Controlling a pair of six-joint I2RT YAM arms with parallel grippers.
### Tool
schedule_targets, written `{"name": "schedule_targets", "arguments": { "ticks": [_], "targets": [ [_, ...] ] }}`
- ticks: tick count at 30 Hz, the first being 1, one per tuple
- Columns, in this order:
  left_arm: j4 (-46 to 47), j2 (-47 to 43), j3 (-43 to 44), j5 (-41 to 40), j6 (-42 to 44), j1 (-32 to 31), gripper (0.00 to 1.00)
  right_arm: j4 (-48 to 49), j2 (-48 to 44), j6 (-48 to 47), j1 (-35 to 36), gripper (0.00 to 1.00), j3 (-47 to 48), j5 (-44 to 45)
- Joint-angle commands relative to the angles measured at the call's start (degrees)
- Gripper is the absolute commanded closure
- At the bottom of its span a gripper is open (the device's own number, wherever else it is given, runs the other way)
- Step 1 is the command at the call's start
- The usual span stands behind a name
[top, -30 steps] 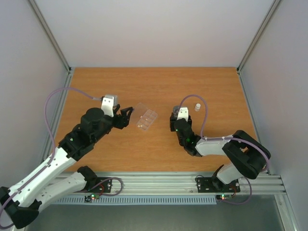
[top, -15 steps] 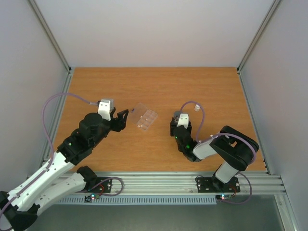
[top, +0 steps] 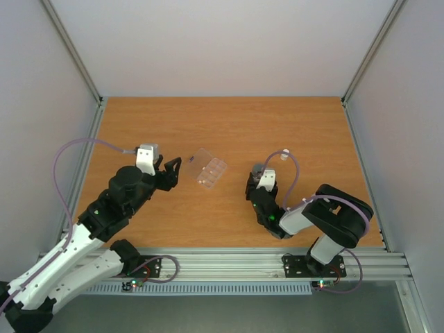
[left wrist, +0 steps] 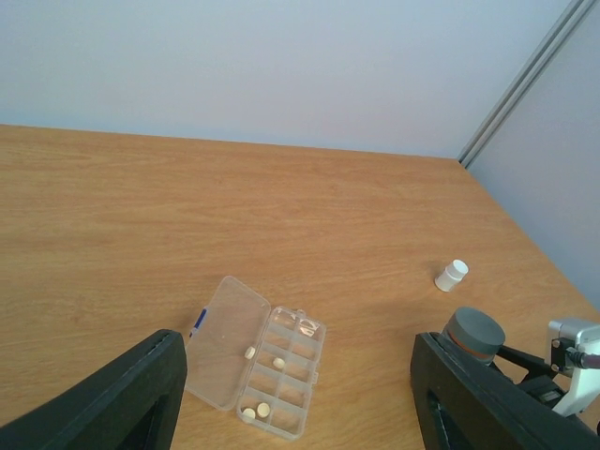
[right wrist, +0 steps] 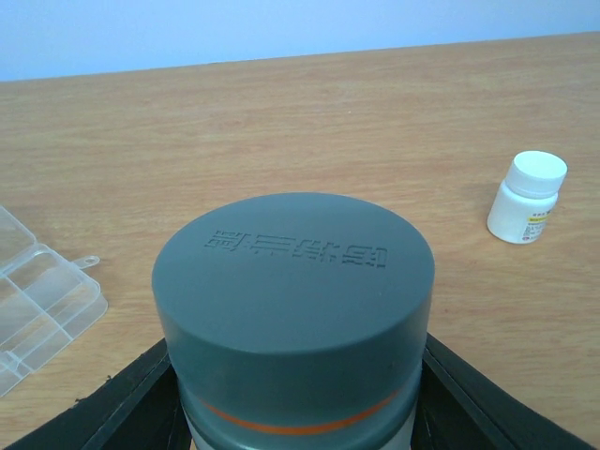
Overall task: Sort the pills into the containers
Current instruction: Place the pill bottle at the center of the board.
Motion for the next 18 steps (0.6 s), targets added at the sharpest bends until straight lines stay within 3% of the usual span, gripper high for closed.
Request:
{"name": "schedule_targets", "arguments": {
  "ticks": [1,11,14,18],
  "targets": [
    [0.8,-1.7,-0.6,-1.4,-1.4,0.1,0.33,-0.7,-0.8,4.2,1.5,0.55,-2.0,2.5],
    [-1.1,-4.0,-1.4,-2.3,-3.4,0.1,0.33,-5.0,-3.0,6.0,4.2,0.43,-2.1,4.0],
    [-1.4,-4.4,-1.7,-2.2,-3.8,0.1,0.33,-6.5,-3.3,7.5,4.7,0.34,-2.4,4.4],
    [-1.8,-5.4,-2.2,-2.3,-3.9,0.1,0.33,-7.4,-2.8,9.1,5.7,0.32,-2.7,5.1]
  ]
}}
